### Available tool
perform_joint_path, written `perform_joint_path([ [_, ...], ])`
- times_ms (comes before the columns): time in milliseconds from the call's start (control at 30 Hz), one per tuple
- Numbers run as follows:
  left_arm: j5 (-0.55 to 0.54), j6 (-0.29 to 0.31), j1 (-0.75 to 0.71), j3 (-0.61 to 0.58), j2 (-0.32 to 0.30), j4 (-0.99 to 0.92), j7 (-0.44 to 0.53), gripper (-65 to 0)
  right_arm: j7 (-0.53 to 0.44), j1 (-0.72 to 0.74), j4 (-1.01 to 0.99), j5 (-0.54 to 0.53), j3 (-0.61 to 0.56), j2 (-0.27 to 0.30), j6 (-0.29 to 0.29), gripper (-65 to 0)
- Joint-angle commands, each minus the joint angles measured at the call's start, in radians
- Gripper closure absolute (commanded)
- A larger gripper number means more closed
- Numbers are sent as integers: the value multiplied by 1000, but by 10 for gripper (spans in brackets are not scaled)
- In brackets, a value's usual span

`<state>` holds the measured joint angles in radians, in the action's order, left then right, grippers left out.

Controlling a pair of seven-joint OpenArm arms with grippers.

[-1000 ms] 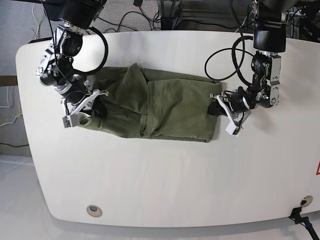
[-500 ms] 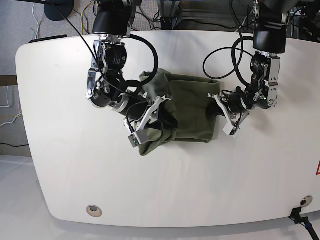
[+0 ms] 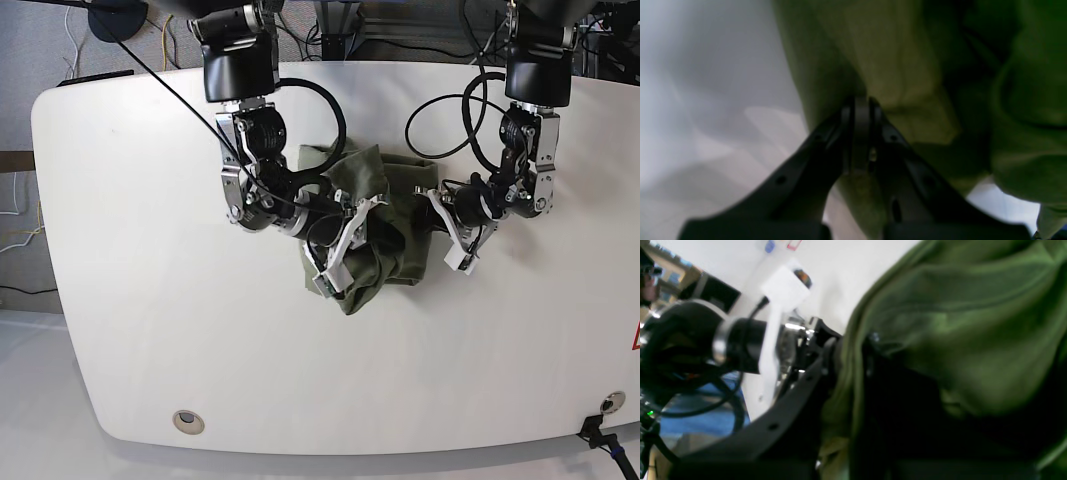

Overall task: Fold the T-shirt properly
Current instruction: 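Lift the gripped end with right gripper and fold it over the stack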

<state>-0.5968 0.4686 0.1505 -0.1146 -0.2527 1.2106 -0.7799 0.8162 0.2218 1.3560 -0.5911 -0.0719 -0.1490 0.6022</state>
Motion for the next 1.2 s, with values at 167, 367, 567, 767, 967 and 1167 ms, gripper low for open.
perform_joint_path([
  [167,50,-12,11,-4,-7,-1,-63,0,-108,130,-82,-31,-1,-8,11,-489],
  [367,47,-12,34,-1,-7,47,-66,0,-79,143,-31,-28,-1,-8,-3,-512],
  [567,47,-12,42,0,-40,166,-86,0,-44,78,102,-26,-3,114,-110,-512],
  [767,47,-12,73,71,-81,259,-118,0,38,-48,241,-26,-3,205,-156,-512],
  [967,48,-12,73,99,-110,274,-112,0,36,-147,268,-25,-3,165,-156,-512],
  [1167,50,-12,67,100,-112,269,-112,0,35,-155,264,-23,-61,128,-158,-510],
])
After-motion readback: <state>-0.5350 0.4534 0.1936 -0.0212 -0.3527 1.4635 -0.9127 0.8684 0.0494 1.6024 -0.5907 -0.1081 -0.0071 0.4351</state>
